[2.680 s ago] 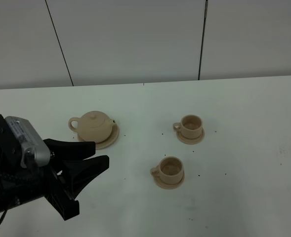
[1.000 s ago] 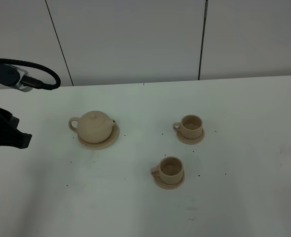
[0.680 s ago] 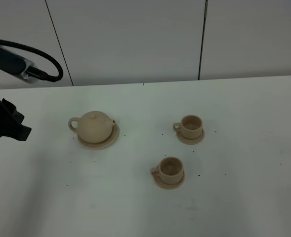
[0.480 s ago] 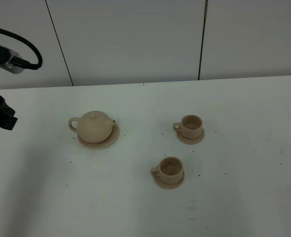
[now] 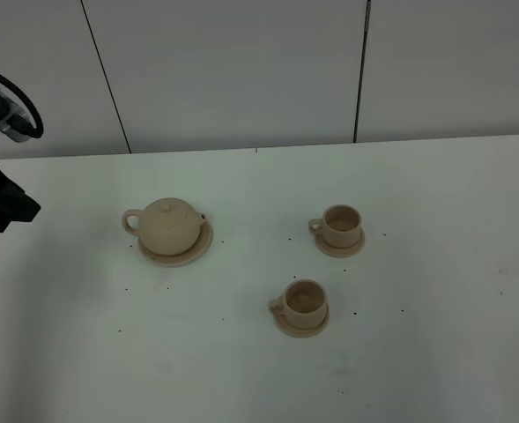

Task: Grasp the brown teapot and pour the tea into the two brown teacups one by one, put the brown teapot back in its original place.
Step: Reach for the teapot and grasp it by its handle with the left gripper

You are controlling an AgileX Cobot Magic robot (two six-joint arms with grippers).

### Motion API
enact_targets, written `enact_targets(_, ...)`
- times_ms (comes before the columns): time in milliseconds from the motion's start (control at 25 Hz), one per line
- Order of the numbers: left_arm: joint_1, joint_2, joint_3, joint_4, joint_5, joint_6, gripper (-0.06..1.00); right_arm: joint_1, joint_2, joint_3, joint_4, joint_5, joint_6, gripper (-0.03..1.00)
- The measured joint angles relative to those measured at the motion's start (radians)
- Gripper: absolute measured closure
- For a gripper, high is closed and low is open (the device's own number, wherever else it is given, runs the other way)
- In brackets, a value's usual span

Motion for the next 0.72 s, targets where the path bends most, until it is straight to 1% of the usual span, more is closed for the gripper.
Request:
enact_targets(120,0.001,0.076,-0.058,-0.034,0.044,0.039,0.56,0.0,0.0,0.0,0.0,0.0,0.0,0.64)
enact_targets(280,0.001,0.121,-0.097,-0.043,0.049,0.094,0.56,0.0,0.0,0.0,0.0,0.0,0.0,0.64)
enact_targets(360,0.001,0.131,-0.103,-0.031,0.043,0.115,0.56,0.0,0.0,0.0,0.0,0.0,0.0,0.64)
enact_targets(520,0.001,0.136,-0.113,0.024,0.014,0.134,0.56,0.0,0.0,0.0,0.0,0.0,0.0,0.64)
enact_targets(720,0.001,0.157,-0.115,0.031,-0.007,0.139,0.56,0.0,0.0,0.0,0.001,0.0,0.0,0.64)
